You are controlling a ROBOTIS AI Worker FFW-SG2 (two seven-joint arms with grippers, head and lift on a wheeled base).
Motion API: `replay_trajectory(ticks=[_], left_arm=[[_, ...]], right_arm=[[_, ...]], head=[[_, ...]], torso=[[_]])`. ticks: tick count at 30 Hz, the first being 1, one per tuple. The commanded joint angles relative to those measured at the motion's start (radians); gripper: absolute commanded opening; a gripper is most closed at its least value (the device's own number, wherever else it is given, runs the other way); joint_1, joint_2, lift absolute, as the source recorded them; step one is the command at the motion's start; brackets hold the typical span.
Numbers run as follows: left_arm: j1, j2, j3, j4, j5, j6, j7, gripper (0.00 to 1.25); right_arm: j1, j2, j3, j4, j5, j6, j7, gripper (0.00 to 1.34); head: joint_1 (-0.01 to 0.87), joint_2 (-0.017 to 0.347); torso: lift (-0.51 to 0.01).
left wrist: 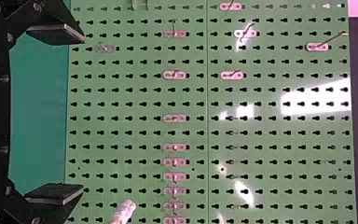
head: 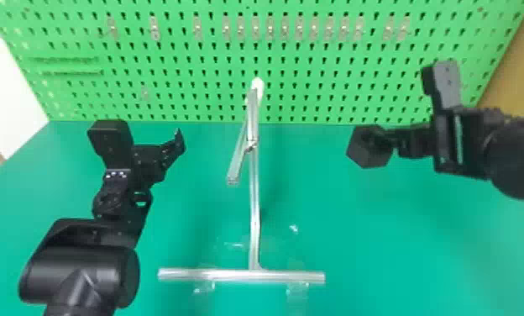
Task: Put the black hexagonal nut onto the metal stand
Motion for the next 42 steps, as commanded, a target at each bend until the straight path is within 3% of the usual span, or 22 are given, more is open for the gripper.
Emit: replay_trajectory(ticks=[1, 8, 19, 27, 42], left_arm=[[-0.004, 0.0, -0.003, 0.0, -0.002, 0.004, 0.0, 1.09], [-0.004, 0.0, -0.005, 0.0, -0.005, 0.009, 0.0, 1.09], [-0.002, 0.0, -0.005, 0.0, -0.006, 0.01, 0.0, 1.09], [-0.005, 0.002, -0.006, 0.0, -0.009, 0.013, 0.0, 1.09], [-0.005, 0.003, -0.011, 0.0, -0.011, 0.016, 0.0, 1.09]], right_arm=[[-0.097, -0.046, 0.079, 0.022, -0.08, -0.01, -0.006, 0.21], [-0.243, -0.098, 0.186, 0.057, -0.166, -0.015, -0.009, 0.21], [-0.398, -0.119, 0.27, 0.076, -0.24, -0.015, -0.009, 0.21], [-0.473, -0.099, 0.332, 0.133, -0.315, -0.031, -0.006, 0.21], [-0.574, -0.04, 0.461, 0.172, -0.311, -0.067, 0.009, 0.21]], head=[[0.693, 0.081], [0.693, 0.081], [0.693, 0.081], [0.693, 0.081], [0.693, 0.081]], torso=[[-0.001], [-0.001], [-0.001], [-0.001], [-0.001]])
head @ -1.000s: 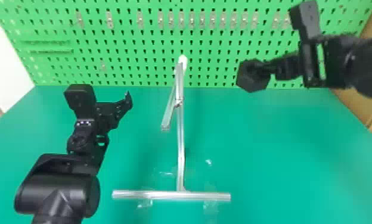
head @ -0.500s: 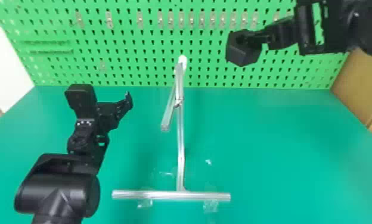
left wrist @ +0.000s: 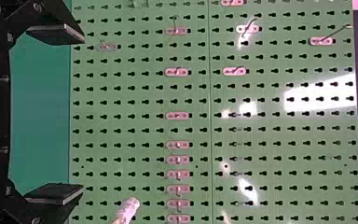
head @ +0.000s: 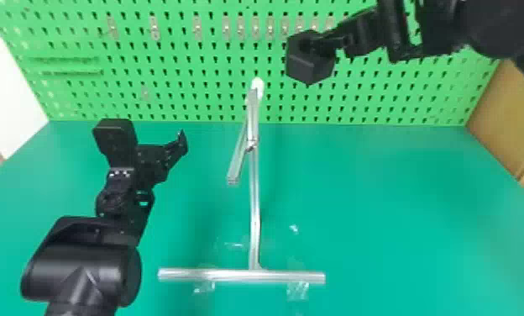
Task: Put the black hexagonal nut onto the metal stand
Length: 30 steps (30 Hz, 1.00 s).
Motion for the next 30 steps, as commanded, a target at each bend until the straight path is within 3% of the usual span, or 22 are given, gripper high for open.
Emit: replay_trajectory(ticks=[1, 24, 30], left_arm=[[0.0, 0.001, -0.002, 0.0, 0.0, 0.002, 0.0, 1.09], [-0.002, 0.006, -0.006, -0.002, -0.002, 0.009, 0.0, 1.09], [-0.003, 0.004, -0.008, -0.002, -0.003, 0.011, 0.0, 1.09]], right_arm=[[-0.019, 0.016, 0.031, 0.011, 0.001, -0.01, 0.002, 0.21], [-0.074, 0.061, 0.12, 0.085, -0.047, -0.036, 0.004, 0.21], [-0.08, 0.085, 0.117, 0.105, -0.044, -0.048, 0.004, 0.21]], head=[[0.693, 0.081], [0.693, 0.081], [0.693, 0.081]], torso=[[-0.001], [-0.001], [-0.001]])
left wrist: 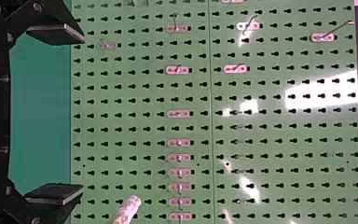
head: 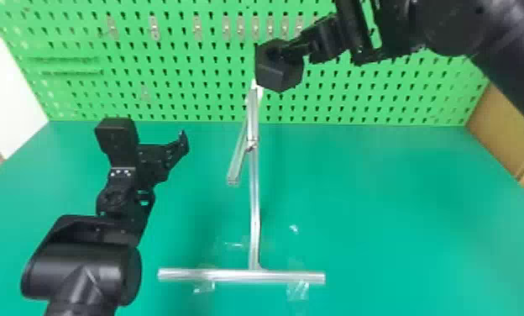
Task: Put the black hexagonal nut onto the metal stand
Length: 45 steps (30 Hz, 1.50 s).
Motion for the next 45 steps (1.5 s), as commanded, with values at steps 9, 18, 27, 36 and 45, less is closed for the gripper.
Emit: replay_trajectory(ticks=[9, 18, 27, 36, 45], left_arm=[[-0.003, 0.001, -0.003, 0.0, -0.004, 0.003, 0.0, 1.09], [-0.002, 0.001, -0.001, 0.0, -0.005, 0.003, 0.0, 1.09], [-0.002, 0.001, 0.0, 0.0, -0.004, 0.003, 0.0, 1.09], [0.0, 0.001, 0.002, 0.0, -0.004, 0.003, 0.0, 1.09], [0.0, 0.001, 0.002, -0.002, -0.002, 0.003, 0.0, 1.09]], right_arm=[[-0.022, 0.045, 0.009, 0.029, 0.008, -0.021, 0.0, 0.21], [-0.022, 0.049, 0.021, 0.04, -0.014, -0.023, -0.002, 0.21], [-0.021, 0.048, 0.044, 0.047, -0.037, -0.029, -0.002, 0.21], [-0.018, 0.045, 0.058, 0.052, -0.049, -0.036, -0.008, 0.21], [-0.013, 0.043, 0.064, 0.054, -0.057, -0.041, -0.015, 0.21]], head=[[0.693, 0.081], [0.693, 0.081], [0.693, 0.081], [0.693, 0.081], [0.693, 0.081]], torso=[[-0.001], [-0.001], [-0.001], [-0.001], [-0.001]])
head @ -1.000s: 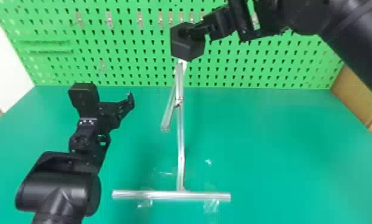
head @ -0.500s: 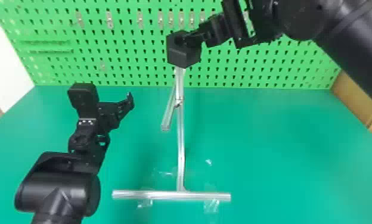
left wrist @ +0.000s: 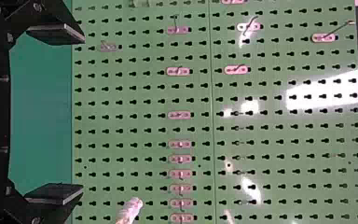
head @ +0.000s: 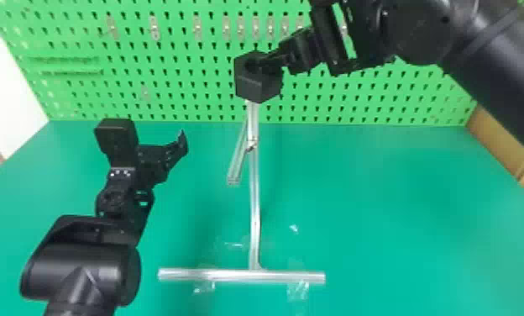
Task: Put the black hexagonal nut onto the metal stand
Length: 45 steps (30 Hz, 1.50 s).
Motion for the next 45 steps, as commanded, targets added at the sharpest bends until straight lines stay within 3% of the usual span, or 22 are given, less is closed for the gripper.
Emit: replay_trajectory(ticks=[1, 45], left_arm=[[-0.001, 0.0, -0.001, -0.002, 0.0, 0.0, 0.0, 1.09], [0.0, 0.0, 0.0, -0.002, 0.0, 0.0, 0.0, 1.09]], right_arm=[[0.004, 0.0, 0.001, 0.0, -0.002, -0.005, 0.0, 0.21], [0.03, -0.003, 0.019, 0.016, -0.033, -0.031, -0.003, 0.21]], head=[[0.693, 0.081], [0.693, 0.081]], torso=[[-0.001], [-0.001]])
